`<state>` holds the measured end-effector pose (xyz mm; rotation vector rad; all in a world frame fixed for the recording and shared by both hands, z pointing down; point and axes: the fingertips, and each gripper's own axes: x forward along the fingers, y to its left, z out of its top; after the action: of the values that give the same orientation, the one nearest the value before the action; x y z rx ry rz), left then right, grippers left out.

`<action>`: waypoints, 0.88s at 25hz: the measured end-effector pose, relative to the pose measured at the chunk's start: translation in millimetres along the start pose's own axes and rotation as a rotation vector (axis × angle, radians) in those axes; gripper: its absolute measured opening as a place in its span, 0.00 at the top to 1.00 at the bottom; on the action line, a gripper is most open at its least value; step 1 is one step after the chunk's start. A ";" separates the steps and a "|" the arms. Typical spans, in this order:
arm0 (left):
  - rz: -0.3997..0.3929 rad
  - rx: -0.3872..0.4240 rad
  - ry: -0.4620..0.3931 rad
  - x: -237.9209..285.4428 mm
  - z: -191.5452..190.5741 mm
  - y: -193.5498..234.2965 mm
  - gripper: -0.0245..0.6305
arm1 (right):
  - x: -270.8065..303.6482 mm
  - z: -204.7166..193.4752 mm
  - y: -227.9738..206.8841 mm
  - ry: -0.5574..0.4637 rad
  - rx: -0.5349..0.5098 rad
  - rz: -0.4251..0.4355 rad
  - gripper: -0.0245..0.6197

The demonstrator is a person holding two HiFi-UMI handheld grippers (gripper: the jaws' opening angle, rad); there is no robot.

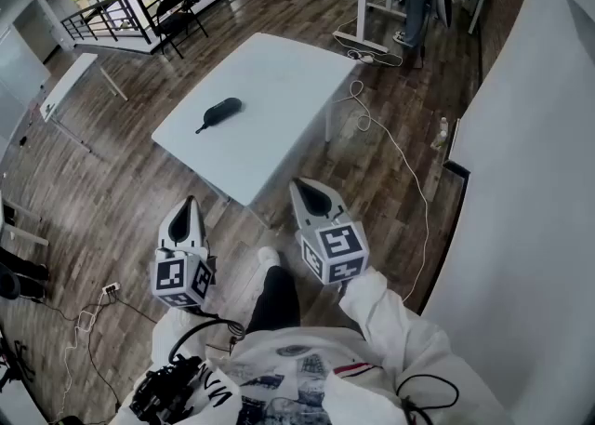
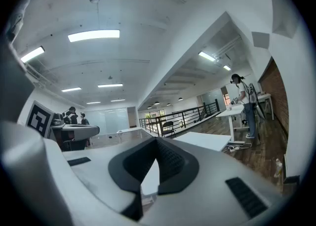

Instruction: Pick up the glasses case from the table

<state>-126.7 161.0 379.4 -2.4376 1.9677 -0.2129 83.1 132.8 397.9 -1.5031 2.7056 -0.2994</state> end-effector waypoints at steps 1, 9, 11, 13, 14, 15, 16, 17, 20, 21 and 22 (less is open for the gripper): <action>-0.007 0.012 -0.001 21.8 -2.3 10.4 0.93 | 22.7 -0.7 -6.1 0.001 0.002 -0.004 0.95; -0.064 0.012 0.017 210.4 -15.4 116.2 0.93 | 229.8 8.9 -46.6 0.028 -0.009 -0.038 0.95; -0.076 0.006 0.021 251.8 -12.7 139.2 0.93 | 274.8 19.2 -51.1 0.027 -0.013 -0.040 0.95; -0.077 -0.006 0.030 283.6 -11.4 155.8 0.93 | 310.0 24.4 -55.5 0.038 -0.007 -0.035 0.95; -0.076 -0.013 0.035 295.4 -11.8 161.7 0.93 | 324.0 25.0 -57.4 0.048 -0.008 -0.030 0.95; -0.077 -0.016 0.041 305.2 -12.8 166.3 0.93 | 336.0 25.4 -59.6 0.058 -0.009 -0.026 0.95; -0.079 -0.018 0.046 313.6 -14.0 170.0 0.93 | 346.3 26.1 -62.2 0.066 -0.009 -0.024 0.95; -0.081 -0.019 0.051 321.2 -15.0 173.7 0.93 | 355.5 27.5 -65.0 0.071 -0.007 -0.025 0.95; -0.070 -0.034 0.067 338.4 -18.4 185.0 0.93 | 377.7 31.7 -70.8 0.080 -0.012 -0.021 0.95; -0.065 -0.038 0.071 342.1 -20.0 186.9 0.93 | 383.0 31.4 -72.7 0.083 -0.016 -0.017 0.95; -0.061 -0.038 0.075 345.1 -21.9 188.1 0.93 | 387.7 29.7 -74.8 0.088 -0.017 -0.014 0.95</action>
<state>-241.2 -213.4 420.8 -2.5521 1.9451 -0.2747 -57.0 -237.4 407.7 -1.5499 2.7726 -0.3515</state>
